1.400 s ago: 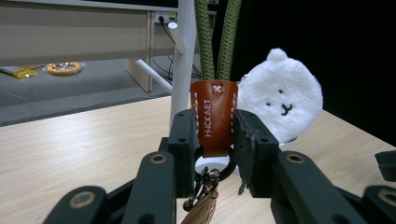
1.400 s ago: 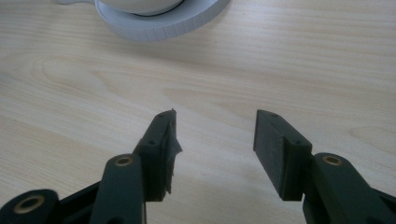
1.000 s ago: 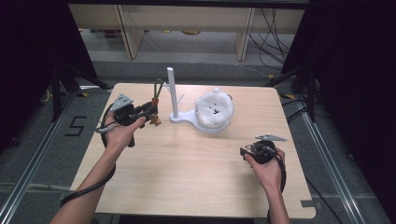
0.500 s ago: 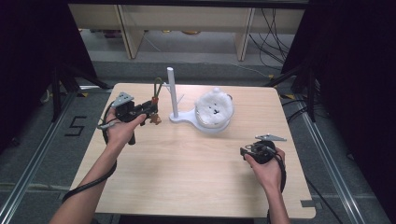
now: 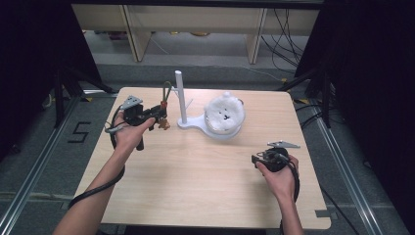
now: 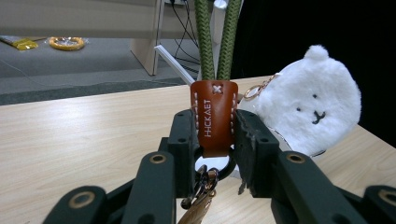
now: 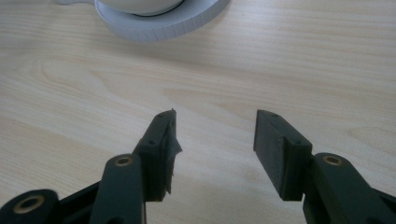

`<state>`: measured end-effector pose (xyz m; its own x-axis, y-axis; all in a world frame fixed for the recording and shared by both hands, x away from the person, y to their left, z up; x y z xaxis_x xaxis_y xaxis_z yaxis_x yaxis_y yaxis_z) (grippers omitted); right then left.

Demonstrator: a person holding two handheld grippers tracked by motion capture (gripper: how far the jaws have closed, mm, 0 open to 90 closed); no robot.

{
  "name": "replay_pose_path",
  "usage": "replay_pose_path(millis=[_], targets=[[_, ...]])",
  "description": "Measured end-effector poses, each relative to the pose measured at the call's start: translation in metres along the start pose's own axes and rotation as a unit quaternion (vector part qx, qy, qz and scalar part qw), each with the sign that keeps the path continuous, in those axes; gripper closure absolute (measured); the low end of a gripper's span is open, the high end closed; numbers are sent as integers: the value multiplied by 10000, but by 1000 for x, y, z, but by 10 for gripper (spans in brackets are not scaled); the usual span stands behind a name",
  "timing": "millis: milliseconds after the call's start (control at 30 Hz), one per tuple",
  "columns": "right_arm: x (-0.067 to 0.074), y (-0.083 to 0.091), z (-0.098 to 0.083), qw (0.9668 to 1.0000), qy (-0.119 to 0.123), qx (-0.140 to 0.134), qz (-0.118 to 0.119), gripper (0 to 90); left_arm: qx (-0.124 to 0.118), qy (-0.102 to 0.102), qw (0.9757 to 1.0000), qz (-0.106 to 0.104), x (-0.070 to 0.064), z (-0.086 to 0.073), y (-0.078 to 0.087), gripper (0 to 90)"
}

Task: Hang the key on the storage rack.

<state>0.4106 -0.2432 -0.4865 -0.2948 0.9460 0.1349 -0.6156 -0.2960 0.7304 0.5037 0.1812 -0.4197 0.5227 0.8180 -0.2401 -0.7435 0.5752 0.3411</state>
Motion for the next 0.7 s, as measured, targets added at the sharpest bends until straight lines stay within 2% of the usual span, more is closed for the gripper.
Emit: replay_pose_path(millis=[300,400,700], targets=[[0,-1,0,10000,-38,6,27,501,125,54,9999,-26,1,-5,-8,686],[-2,-1,-1,10000,35,26,2,501,155,58,9999,-26,1,-6,-10,685],[-1,-1,-1,10000,27,9,18,501,250,141,9996,-40,0,-10,-18,682]])
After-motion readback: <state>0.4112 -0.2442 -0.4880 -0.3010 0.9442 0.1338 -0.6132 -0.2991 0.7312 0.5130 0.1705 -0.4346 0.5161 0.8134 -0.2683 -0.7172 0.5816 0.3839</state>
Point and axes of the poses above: each handheld gripper's, and its own axes: y roughly backward along the jaws, z roughly out of its top, x roughly to its left, the point moved 2 cm from there along -y, roughly forward along the jaws, and after that the axes turned 3 degrees about x, right-handed, at the moved point
